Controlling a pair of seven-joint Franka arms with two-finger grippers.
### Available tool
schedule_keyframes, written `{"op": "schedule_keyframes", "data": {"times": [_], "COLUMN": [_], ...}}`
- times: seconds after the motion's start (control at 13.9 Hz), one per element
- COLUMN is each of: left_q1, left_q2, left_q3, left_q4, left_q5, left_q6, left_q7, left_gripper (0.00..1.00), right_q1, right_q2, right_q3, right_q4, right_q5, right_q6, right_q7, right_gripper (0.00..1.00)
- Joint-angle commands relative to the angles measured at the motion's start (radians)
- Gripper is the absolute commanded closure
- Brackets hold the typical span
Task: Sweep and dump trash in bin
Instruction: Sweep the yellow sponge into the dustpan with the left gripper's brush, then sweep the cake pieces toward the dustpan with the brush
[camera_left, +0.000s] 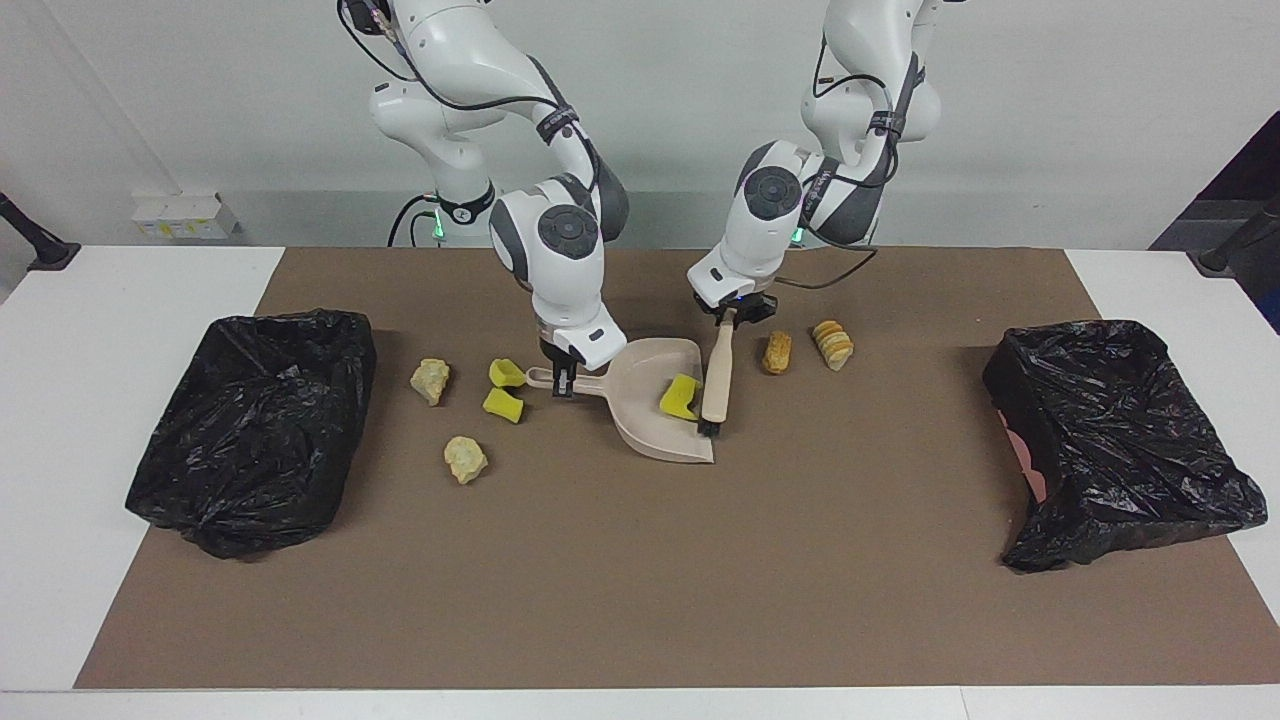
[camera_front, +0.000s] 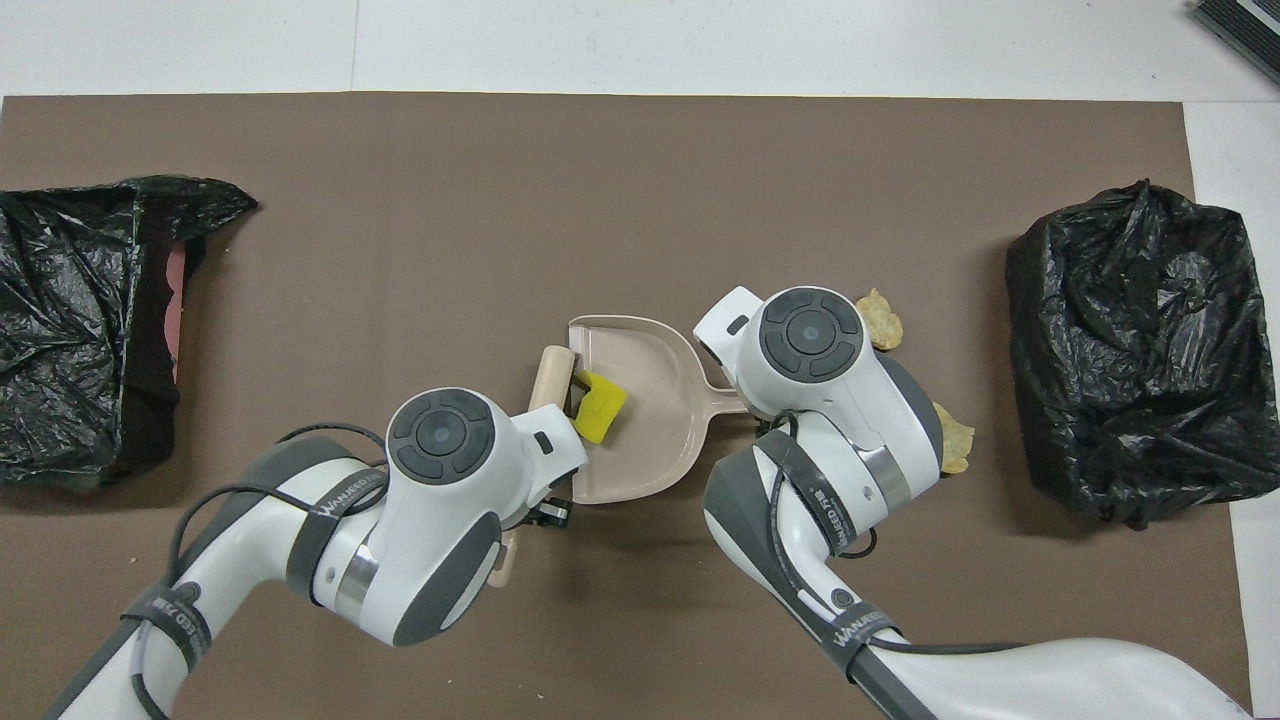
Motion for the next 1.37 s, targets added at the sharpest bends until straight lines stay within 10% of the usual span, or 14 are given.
{"op": "schedule_keyframes", "data": {"times": [0.0, 0.58, 1.29], "left_q1": [0.015, 0.127, 0.194], "left_q2": [-0.004, -0.194, -0.443], "left_q3": [0.014, 0.128, 0.182], "left_q4": [0.066, 0.048, -0.403], "left_q5": [-0.048, 0.083, 0.144], "left_q6": [-0.023, -0.482, -0.304], "left_q7": [-0.076, -0.145, -0.291], "left_gripper": [1.0, 1.0, 1.0], "right_q1": [-0.006, -0.006, -0.008], "right_q2": [0.005, 0.005, 0.0], "right_q3": [0.005, 0.005, 0.005], "right_q4": [-0.007, -0.007, -0.023], "right_q5": [-0.024, -0.024, -0.024], "right_q6": [0.028, 0.027, 0.028], "right_q7": [0.041, 0.041, 0.041], "right_gripper": [1.0, 1.0, 1.0]}}
